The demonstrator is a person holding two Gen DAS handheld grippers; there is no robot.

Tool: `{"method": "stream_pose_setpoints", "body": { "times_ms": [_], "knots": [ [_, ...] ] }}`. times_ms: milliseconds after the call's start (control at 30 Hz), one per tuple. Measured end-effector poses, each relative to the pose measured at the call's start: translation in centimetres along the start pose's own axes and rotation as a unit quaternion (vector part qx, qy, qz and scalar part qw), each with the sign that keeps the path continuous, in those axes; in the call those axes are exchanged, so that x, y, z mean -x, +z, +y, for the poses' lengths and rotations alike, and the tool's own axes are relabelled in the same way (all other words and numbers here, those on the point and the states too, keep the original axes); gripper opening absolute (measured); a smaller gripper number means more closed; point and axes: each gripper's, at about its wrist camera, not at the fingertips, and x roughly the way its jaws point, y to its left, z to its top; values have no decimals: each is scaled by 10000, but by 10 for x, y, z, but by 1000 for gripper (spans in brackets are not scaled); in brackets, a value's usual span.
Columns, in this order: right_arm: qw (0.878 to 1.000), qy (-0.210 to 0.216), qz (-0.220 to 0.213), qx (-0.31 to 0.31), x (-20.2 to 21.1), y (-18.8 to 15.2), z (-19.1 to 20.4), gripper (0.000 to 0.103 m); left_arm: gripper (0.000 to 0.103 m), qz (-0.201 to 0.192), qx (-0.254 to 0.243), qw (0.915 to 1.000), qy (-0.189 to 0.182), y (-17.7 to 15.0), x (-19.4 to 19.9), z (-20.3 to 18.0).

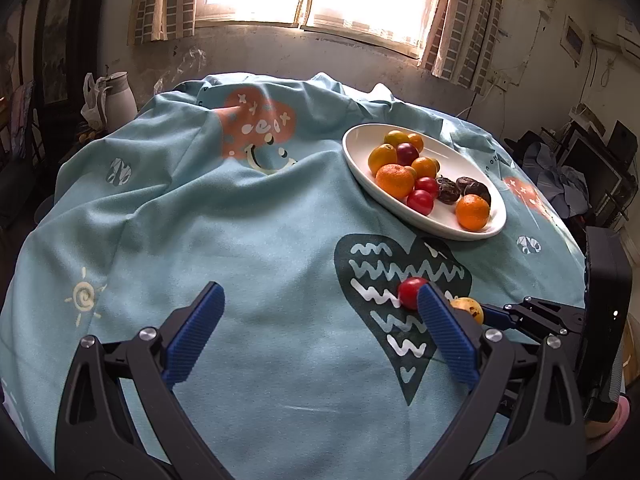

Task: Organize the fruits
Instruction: 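Grasp the spotted yellow fruit with the right gripper while the left gripper grasps the red cherry tomato, then carry both fruits onto the white plate and open both grippers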

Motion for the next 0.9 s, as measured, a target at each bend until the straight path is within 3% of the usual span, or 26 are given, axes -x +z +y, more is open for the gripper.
{"method": "stream_pose_setpoints", "body": {
  "times_ms": [167,333,533,633,900],
  "knots": [
    [9987,218,-191,-413,19,0,-19,39,99,94,-68,9999,15,-4,-8,-1],
    [9941,188,-512,-935,45,-2,-51,39,97,280,-636,9972,-277,-11,-24,-26],
    [9898,128,-616,-1278,58,-5,-74,38,73,664,-1306,9877,-552,-13,-57,-68],
    [9889,125,-594,-1357,58,-5,-79,38,60,762,-1504,9847,-448,-13,-72,-81],
    [9889,152,-606,-1345,61,-5,-78,38,52,816,-1447,9852,-414,-8,-90,-86]
  ]
}}
